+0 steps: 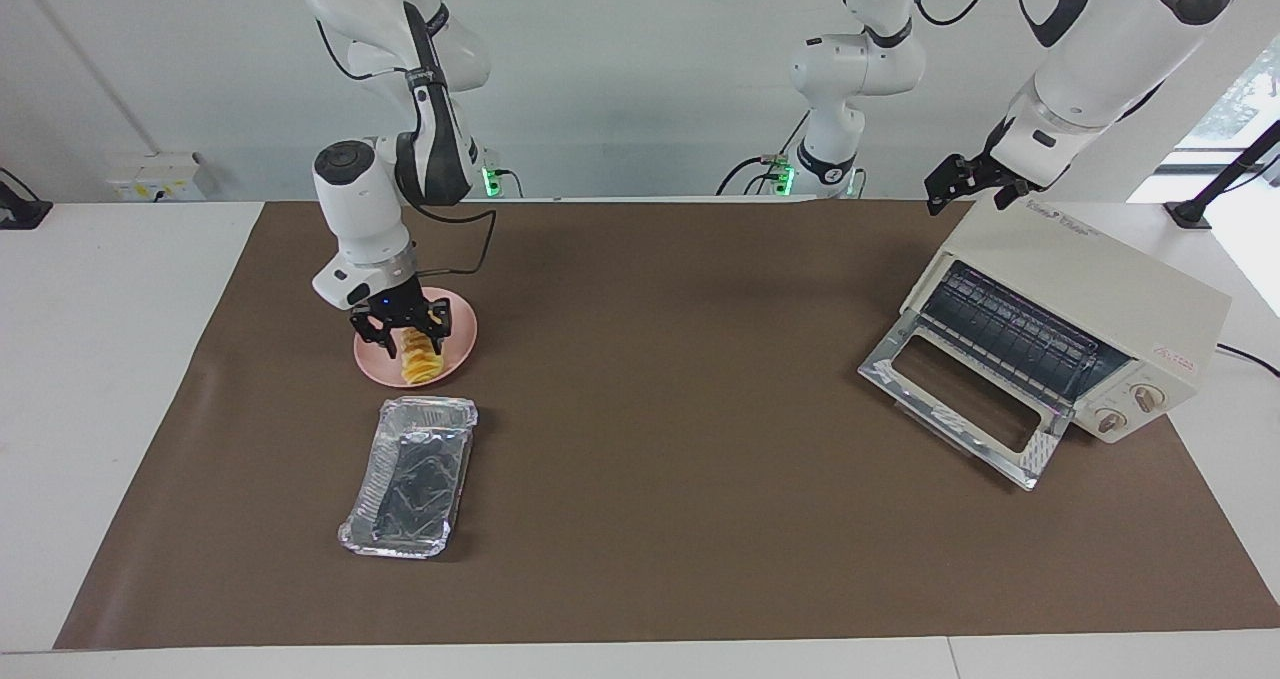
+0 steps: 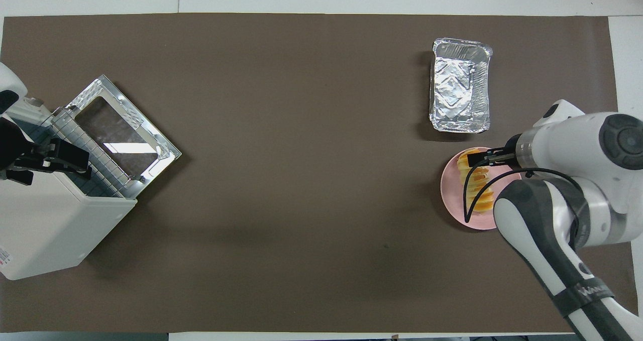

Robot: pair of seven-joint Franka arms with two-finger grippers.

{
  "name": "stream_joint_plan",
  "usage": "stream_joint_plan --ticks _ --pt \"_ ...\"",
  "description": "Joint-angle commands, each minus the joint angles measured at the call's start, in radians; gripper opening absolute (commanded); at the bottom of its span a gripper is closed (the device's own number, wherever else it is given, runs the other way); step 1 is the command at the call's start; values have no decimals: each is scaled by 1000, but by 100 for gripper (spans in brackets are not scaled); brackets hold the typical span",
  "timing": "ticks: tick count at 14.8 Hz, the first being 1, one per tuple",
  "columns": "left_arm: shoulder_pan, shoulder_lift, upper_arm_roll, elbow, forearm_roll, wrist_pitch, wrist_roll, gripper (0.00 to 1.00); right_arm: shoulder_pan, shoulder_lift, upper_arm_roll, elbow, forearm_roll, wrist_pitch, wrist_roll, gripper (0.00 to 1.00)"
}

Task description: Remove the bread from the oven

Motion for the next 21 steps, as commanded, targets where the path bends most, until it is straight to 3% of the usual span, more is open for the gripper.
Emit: stream_joint_plan --ticks 1,5,11,21 --pt "10 -18 -8 -16 12 13 6 100 -48 20 5 241 9 -265 -70 100" --pt "10 -18 -8 -16 12 13 6 100 -63 9 3 440 7 -542 -128 100" --pt "10 -18 -8 -16 12 13 6 100 -76 -6 2 543 11 -760 -162 100" --pt "10 -18 -8 -16 12 13 6 100 -102 -10 2 532 7 -708 -124 100"
